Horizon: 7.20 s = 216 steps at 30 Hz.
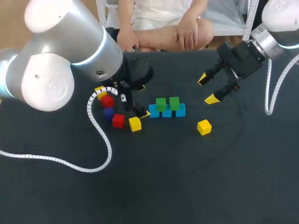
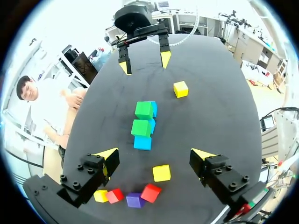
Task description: Place the blue cubes, place green cubes on the blue cubes, place the yellow cubes on the green cubes, then place the red cubes on the yellow cubes, and place purple cube on the red cubes.
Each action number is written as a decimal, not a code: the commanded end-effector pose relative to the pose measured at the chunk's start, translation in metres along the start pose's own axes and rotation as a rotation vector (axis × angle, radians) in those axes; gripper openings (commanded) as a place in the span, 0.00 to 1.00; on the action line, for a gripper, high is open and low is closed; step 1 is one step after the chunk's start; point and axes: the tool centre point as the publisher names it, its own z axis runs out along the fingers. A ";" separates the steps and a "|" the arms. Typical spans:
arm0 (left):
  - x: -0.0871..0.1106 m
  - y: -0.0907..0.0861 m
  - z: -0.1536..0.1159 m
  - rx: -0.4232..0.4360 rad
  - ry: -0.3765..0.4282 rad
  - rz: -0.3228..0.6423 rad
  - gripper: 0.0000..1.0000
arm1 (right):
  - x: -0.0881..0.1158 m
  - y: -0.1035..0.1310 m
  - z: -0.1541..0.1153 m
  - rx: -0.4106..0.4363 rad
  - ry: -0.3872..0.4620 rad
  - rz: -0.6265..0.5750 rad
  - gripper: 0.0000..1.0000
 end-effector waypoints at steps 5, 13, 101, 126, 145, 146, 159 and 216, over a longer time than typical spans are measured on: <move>0.000 -0.009 -0.010 -0.010 -0.004 0.007 1.00 | 0.000 0.001 0.000 0.003 0.000 0.000 1.00; 0.001 -0.025 -0.014 0.025 0.067 0.010 1.00 | 0.000 0.001 0.000 0.003 0.000 0.000 1.00; 0.049 -0.040 0.031 0.223 0.341 -0.122 1.00 | 0.000 0.001 0.000 0.003 0.000 0.000 1.00; 0.072 -0.030 0.039 0.155 0.232 -0.186 1.00 | 0.000 0.001 0.000 0.003 0.000 0.000 1.00; 0.060 -0.022 0.048 0.176 0.216 -0.175 1.00 | 0.000 0.001 0.000 0.003 0.000 0.000 1.00; 0.059 -0.022 0.049 0.178 0.215 -0.175 1.00 | 0.000 0.001 0.000 0.003 0.000 0.000 1.00; 0.060 -0.021 0.058 0.202 0.227 -0.176 1.00 | 0.000 0.001 0.000 0.003 0.000 0.000 1.00; 0.060 -0.019 0.049 0.190 0.242 -0.148 0.00 | 0.000 0.001 0.000 0.003 0.000 0.000 1.00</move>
